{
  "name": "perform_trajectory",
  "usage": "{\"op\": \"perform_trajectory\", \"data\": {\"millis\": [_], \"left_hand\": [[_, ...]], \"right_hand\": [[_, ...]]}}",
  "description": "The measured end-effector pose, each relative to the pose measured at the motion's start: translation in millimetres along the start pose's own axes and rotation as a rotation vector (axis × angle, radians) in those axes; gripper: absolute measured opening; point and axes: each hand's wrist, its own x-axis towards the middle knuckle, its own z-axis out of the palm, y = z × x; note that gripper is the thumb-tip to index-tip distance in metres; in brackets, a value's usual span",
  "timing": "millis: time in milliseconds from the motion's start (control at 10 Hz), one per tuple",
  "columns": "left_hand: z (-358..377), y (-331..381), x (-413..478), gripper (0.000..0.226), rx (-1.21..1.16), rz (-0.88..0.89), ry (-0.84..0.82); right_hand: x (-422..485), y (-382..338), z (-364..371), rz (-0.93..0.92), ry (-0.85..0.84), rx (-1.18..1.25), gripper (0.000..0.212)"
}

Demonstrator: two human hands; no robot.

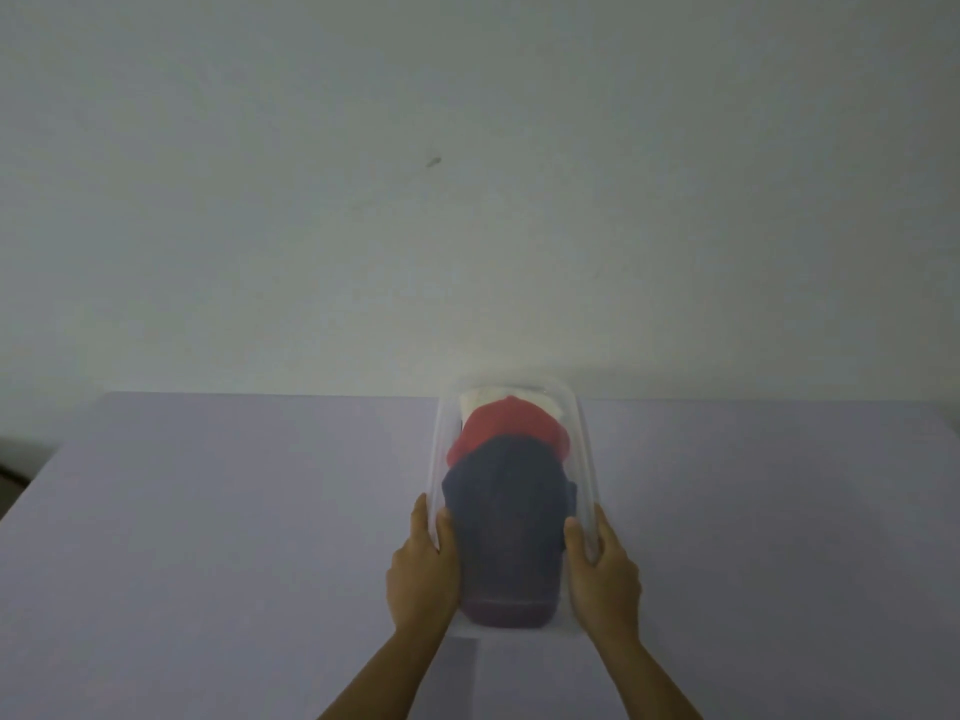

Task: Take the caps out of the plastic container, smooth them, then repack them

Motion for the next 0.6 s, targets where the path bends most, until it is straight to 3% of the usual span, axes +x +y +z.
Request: {"op": "perform_trajectory", "data": {"millis": [300, 500, 600], "left_hand": [[7, 14, 16, 0.053, 0.044, 0.015, -0.003], [-11, 15, 17, 0.059, -0.061, 0.002, -0.239], [-30, 18, 14, 0.064, -0.014, 0.102, -0.278]], "right_hand": [[14, -11, 5, -0.007, -0.008, 0.010, 0.059], [9, -17, -4, -0.035, -0.098, -0.127, 0.067], [11, -20, -16, -0.057, -0.091, -0.224, 0.078]]}}
